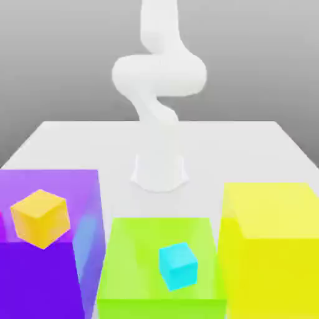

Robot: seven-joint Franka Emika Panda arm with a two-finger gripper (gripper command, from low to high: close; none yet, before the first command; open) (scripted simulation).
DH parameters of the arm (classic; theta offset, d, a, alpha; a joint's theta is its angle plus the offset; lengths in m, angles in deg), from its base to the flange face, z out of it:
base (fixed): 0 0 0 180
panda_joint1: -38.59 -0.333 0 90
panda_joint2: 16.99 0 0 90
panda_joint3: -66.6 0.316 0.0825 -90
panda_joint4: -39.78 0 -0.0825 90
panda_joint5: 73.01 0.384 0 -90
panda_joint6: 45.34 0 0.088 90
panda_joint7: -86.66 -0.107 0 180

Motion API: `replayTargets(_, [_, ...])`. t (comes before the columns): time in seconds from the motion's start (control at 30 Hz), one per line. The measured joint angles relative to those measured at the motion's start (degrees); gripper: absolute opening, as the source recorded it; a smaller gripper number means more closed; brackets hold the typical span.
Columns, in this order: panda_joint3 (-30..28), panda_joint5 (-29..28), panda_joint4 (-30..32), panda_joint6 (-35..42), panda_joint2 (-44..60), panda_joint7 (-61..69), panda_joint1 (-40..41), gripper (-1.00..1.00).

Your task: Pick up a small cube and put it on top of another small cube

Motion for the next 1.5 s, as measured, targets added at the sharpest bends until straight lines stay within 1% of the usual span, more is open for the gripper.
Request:
replayTargets(0.2, [14.34, -1.52, 1.52, 0.06, 7.73, -11.21, -0.71, 0.00])
replayTargets(0.63, [48.43, -7.12, 6.47, -2.13, 24.72, -40.43, -1.76, 0.00])
replayTargets(0.77, [52.53, -11.11, 10.75, -8.56, 32.84, -51.97, 4.33, 0.00])
replayTargets(0.87, [52.57, -15.24, 14.26, -13.98, 39.68, -61.51, 8.06, 0.00])
replayTargets(0.97, [50.73, -18.73, 17.81, -19.52, 46.00, -70.55, 11.74, 0.00])
replayTargets(1.03, [49.16, -19.91, 20.24, -23.42, 49.64, -75.75, 12.53, 0.00])
replayTargets(1.13, [46.28, -19.97, 23.51, -28.77, 53.70, -81.48, 12.57, 0.00])
replayTargets(1.23, [41.23, -25.22, 23.29, -31.20, 57.44, -87.00, 9.10, 0.00])
replayTargets(1.5, [24.43, -42.80, 19.84, -36.08, 66.96, -100.53, -4.02, 0.00])
